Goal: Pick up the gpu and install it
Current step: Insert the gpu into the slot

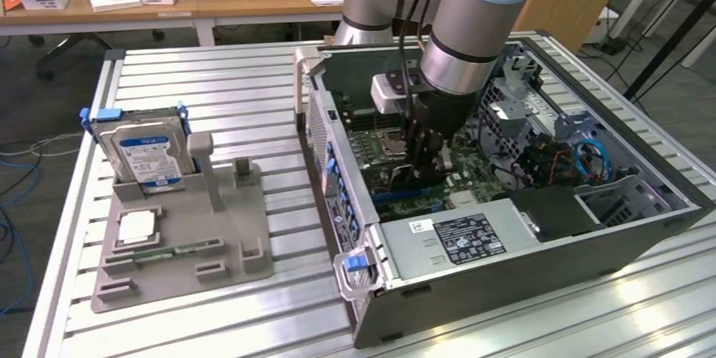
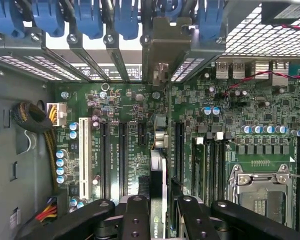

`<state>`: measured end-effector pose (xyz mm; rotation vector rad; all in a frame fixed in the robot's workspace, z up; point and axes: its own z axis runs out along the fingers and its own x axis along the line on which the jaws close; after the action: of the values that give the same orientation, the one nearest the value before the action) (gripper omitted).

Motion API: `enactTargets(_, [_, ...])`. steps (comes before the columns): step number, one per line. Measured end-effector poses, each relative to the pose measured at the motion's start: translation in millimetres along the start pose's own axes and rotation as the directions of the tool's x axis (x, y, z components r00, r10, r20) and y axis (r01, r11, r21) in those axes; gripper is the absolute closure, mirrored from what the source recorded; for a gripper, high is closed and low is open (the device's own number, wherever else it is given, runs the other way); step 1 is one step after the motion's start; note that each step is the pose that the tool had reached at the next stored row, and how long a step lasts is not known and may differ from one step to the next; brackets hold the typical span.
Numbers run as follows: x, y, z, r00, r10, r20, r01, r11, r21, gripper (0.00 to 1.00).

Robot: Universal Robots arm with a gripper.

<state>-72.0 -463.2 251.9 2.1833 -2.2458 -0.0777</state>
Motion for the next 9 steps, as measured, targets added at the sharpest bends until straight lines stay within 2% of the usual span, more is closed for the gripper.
enactTargets(2, [0.1, 0.0, 0.9, 1.0, 0.0, -0.0019, 0.0, 1.0, -0.0001, 0.74])
enactTargets(9, [0.0, 0.0, 1.4, 1.0, 0.006, -0.0017, -0.006, 1.0, 0.0002, 0.74])
